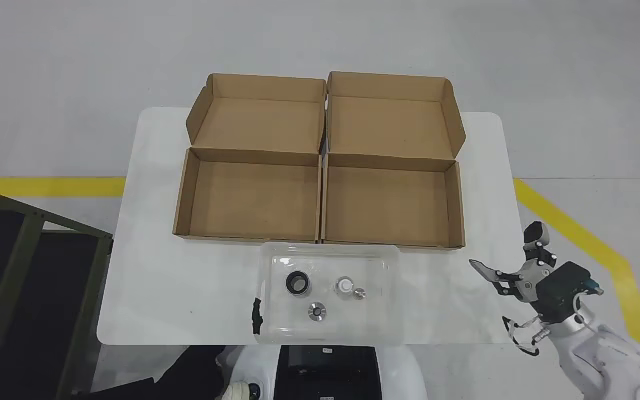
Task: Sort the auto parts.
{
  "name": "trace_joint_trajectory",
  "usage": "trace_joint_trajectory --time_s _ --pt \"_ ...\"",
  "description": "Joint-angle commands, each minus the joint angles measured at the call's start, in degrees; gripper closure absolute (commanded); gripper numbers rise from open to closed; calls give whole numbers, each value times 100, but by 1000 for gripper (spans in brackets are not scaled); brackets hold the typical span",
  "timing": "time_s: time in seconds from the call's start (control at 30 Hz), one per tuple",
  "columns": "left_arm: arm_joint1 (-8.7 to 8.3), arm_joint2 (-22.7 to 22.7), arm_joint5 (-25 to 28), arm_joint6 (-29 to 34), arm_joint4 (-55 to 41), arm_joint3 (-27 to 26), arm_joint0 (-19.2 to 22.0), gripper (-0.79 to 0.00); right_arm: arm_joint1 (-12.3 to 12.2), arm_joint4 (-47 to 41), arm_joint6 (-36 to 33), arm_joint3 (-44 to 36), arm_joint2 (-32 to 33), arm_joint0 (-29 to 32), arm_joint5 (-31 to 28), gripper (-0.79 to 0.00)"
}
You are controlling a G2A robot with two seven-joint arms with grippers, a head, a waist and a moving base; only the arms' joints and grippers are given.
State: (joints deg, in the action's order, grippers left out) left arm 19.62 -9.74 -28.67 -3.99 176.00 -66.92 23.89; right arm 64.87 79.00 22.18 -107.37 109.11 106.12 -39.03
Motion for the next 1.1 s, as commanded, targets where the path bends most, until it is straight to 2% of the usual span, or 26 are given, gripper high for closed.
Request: trace_joint_trajectory --time_s 0.0,0.97,1.07 --pt "0 0 0 0 0 0 0 -784 0 0 0 0 0 0 0 -785" --pt "0 0 0 0 0 0 0 -784 0 0 0 0 0 0 0 -785" --pt "0 0 0 0 0 0 0 -785 -2 53 -171 -108 -102 -43 16 -785"
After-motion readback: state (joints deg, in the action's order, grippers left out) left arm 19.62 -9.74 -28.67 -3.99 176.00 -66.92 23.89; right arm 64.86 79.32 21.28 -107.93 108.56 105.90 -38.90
